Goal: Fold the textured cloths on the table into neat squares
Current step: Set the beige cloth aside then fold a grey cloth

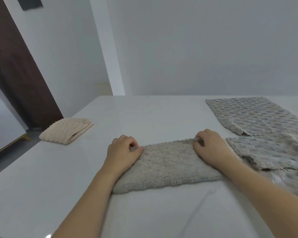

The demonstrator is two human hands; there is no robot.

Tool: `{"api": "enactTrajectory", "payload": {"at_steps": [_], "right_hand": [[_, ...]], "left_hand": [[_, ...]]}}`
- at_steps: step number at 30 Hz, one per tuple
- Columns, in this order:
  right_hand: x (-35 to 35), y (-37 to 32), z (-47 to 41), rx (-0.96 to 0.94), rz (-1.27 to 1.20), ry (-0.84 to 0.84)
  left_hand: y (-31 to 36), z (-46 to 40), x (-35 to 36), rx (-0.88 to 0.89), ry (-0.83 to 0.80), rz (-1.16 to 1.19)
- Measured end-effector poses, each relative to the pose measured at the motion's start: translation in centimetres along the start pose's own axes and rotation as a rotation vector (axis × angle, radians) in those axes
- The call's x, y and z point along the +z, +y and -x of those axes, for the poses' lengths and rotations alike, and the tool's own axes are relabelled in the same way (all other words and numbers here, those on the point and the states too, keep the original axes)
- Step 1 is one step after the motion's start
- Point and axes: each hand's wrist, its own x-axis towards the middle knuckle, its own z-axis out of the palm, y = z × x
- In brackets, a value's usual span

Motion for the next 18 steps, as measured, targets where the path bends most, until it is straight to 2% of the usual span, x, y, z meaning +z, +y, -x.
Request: {"api": "enactTrajectory", "payload": {"at_steps": [2,5,9,15,18], "right_hand": [[0.6,0.5,-0.3,0.021,-0.003,0.046],[0.5,0.7,-0.6,0.053,-0.015,0.037],[0.8,0.9,-0.7,0.051,-0.009,0.040],[0.1,0.4,-0.9,0.086,0.007,-0.100],[-0.8,-0.6,-1.4,0.147,0.075,-0.227]], "left_hand": [[-0.3,-0.1,0.3,-0.003,0.031,-0.043],[-0.4,-0.8,0.1,0.029,-0.035,-0.088],[-1.2,-1.2,0.0,-0.021,0.008,-0.094],[-1.3,-1.0,0.1,-0.047,-0.032,-0.141],[-1.1,-0.5,-0.4,0.037,-0.013,0.003]]}}
